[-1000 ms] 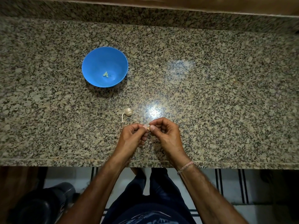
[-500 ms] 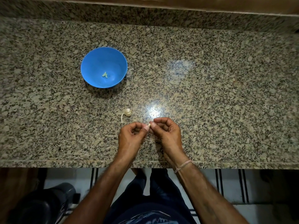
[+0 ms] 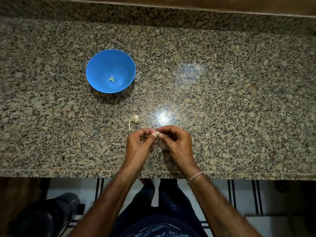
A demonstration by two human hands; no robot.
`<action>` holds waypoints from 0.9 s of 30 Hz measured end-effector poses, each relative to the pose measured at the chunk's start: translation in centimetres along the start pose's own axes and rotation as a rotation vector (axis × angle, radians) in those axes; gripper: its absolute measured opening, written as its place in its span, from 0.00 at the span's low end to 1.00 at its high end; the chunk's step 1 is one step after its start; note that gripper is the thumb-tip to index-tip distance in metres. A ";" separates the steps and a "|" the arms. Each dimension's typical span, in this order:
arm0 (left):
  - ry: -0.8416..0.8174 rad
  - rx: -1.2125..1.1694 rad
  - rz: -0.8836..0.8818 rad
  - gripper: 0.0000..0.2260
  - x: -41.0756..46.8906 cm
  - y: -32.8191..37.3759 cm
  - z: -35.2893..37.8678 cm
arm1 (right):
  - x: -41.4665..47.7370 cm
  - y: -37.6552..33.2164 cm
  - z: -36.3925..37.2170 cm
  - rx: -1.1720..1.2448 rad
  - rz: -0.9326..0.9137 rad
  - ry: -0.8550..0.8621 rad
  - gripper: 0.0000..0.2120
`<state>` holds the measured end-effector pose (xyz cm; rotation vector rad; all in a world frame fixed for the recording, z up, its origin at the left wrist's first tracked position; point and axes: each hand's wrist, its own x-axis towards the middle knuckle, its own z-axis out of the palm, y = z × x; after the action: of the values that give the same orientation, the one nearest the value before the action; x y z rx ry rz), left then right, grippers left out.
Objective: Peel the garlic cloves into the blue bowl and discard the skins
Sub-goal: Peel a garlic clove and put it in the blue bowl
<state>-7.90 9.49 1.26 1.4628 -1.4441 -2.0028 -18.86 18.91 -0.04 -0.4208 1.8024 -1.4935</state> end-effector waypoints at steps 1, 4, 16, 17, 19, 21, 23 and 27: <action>-0.008 0.003 -0.003 0.04 0.1 0.0 -0.1 | 0.0 0.1 0.0 -0.028 -0.018 0.008 0.06; -0.026 0.007 -0.022 0.05 0.3 -0.1 -0.4 | 0.1 0.3 0.1 -0.092 -0.063 0.024 0.04; -0.055 -0.008 -0.103 0.04 1.1 0.1 -1.0 | -0.3 0.8 0.7 -0.173 -0.082 0.072 0.05; -0.053 -0.015 -0.111 0.04 1.2 0.1 -0.9 | -0.3 0.8 0.7 -0.160 -0.078 0.074 0.05; -0.048 -0.050 -0.130 0.04 1.1 0.1 -0.8 | -0.3 0.7 0.7 -0.131 -0.066 0.071 0.05; -0.037 -0.063 -0.131 0.04 1.1 0.1 -0.6 | -0.3 0.6 0.8 -0.096 -0.047 0.063 0.05; -0.018 -0.050 -0.115 0.04 1.1 0.0 -0.4 | -0.3 0.5 0.9 0.008 0.013 0.057 0.05; 0.005 0.104 -0.028 0.06 1.2 -0.2 0.0 | -0.4 0.1 1.4 0.379 0.244 0.055 0.06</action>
<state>-8.36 8.76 0.40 1.5362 -1.5558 -1.9658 -17.56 18.27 -0.05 0.0273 1.5019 -1.6338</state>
